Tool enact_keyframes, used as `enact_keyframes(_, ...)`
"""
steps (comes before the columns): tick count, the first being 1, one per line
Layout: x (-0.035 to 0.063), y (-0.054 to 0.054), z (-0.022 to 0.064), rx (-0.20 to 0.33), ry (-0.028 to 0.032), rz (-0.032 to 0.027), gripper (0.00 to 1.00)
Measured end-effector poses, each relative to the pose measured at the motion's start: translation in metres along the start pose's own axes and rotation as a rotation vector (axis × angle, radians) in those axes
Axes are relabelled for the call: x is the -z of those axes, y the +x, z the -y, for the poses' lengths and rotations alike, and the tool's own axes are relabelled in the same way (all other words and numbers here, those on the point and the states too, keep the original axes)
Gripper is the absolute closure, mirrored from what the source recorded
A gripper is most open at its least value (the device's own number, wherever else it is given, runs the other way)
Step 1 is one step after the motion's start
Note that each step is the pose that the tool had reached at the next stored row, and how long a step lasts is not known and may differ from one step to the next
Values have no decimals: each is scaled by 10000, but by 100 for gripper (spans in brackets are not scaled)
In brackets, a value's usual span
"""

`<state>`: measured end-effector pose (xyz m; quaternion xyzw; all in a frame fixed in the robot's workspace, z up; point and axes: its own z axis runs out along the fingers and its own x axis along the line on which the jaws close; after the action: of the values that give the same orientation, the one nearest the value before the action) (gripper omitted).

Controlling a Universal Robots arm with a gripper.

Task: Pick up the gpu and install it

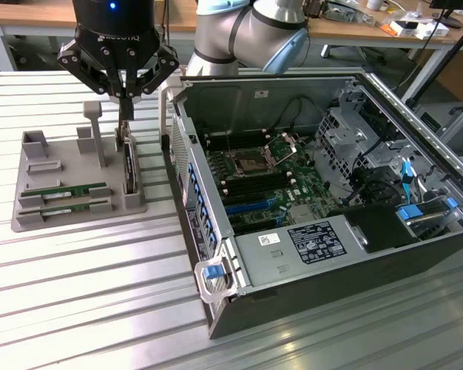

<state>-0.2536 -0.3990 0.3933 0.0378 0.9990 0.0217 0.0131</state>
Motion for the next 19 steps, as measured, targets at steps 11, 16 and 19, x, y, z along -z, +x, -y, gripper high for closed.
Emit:
enact_keyframes(11,1,44,3,0,0,0,90)
enact_keyframes(16,4,137,10,0,0,0,90)
enact_keyframes(19,4,163,12,0,0,0,90)
